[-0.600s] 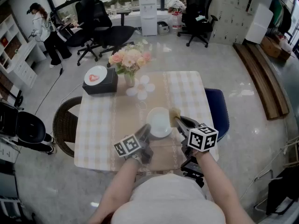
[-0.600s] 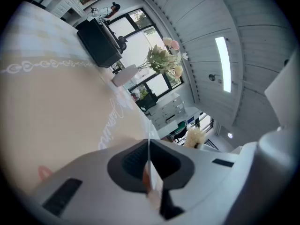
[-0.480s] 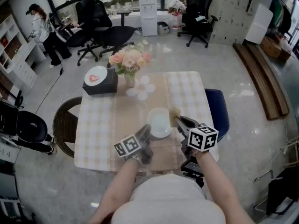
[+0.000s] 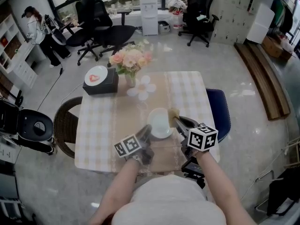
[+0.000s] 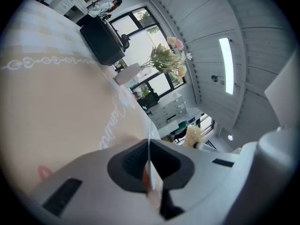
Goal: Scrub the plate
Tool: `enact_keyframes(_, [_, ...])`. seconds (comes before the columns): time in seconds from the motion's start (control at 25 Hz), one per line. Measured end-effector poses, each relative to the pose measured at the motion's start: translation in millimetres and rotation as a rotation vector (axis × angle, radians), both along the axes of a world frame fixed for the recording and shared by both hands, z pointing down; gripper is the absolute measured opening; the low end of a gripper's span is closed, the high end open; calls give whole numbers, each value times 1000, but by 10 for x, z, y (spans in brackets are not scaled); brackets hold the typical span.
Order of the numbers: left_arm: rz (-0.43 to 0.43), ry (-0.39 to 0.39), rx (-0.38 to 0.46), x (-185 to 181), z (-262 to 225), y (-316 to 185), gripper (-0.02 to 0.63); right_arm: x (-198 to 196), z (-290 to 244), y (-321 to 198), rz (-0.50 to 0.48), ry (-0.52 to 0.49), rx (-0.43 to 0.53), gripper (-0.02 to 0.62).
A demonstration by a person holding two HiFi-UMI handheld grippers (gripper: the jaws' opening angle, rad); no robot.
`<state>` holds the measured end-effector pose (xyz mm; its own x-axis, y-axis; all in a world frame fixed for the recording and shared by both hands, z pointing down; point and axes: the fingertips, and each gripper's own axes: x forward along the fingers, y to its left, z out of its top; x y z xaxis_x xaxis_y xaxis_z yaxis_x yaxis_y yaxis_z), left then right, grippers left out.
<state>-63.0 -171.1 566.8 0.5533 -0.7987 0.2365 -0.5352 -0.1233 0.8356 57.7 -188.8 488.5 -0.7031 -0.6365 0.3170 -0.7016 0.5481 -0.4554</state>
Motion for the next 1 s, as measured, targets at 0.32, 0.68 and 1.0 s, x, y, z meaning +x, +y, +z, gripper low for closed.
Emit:
enact_keyframes(0.32, [0,-3,0,11,-18,9,21,-183,57,-95,-53,0,-40,46])
enact_keyframes(0.68, [9,-11,3,30,-16,25,21,-506,134,-255,-141,25,-98,45])
enact_keyframes(1.0, [-4,-23,-20,14,2,-7,21,-653,283,-331,-208,86,-170,46])
